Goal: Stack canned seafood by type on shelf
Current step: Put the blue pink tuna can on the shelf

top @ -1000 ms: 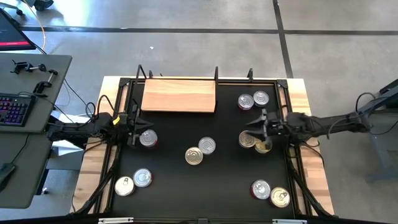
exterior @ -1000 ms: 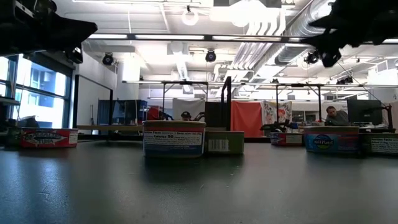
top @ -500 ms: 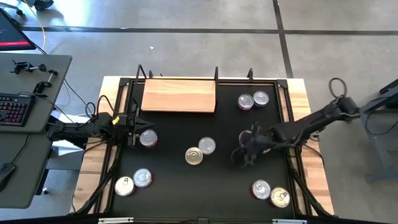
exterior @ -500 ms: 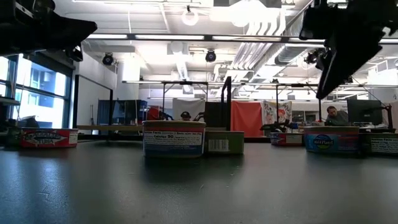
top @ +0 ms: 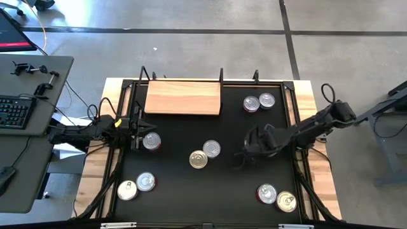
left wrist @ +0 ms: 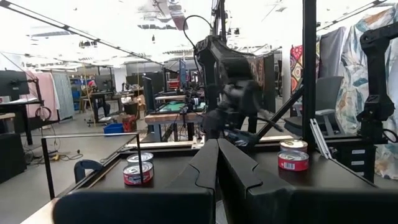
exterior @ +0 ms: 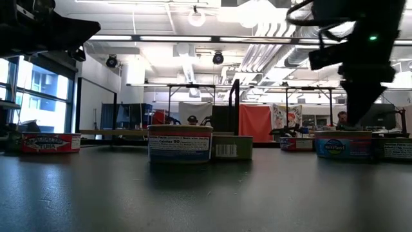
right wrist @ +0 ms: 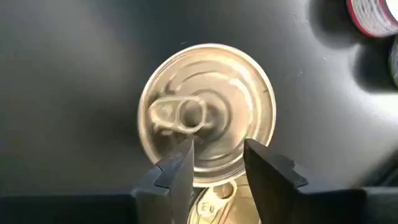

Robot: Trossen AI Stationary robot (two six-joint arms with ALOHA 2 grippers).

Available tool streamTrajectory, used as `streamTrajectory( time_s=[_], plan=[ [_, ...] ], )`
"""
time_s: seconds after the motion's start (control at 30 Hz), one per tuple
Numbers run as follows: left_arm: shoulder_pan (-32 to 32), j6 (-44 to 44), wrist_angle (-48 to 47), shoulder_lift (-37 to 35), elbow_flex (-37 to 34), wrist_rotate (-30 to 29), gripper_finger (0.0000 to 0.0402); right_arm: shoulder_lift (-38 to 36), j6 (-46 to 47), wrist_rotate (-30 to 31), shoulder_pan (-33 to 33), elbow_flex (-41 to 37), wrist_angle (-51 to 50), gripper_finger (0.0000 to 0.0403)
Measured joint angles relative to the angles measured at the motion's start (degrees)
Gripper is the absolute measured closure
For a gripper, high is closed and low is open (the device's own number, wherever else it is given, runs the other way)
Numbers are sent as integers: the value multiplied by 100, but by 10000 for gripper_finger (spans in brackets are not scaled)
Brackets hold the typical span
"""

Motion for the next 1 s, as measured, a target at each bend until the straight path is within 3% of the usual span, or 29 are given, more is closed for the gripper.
streamTrajectory(
  time_s=[0.3, 0.6, 0.8, 1.0],
  plan=[
    [-2, -42, -52, 0, 0, 73, 401, 422, -1045, -449, -889, 11, 745, 315],
    [-178, 263, 95, 174, -2, 183, 401, 880, -2579, -551, -1286, 501, 2667, 324],
    [-440, 315, 545, 803, -2, -201, 402, 813, -3004, -243, -1016, 1386, 2167, 325],
    [-570, -47, 986, 1650, -2, -591, 401, 809, -2940, -480, -526, 1347, 1725, 301]
  ],
)
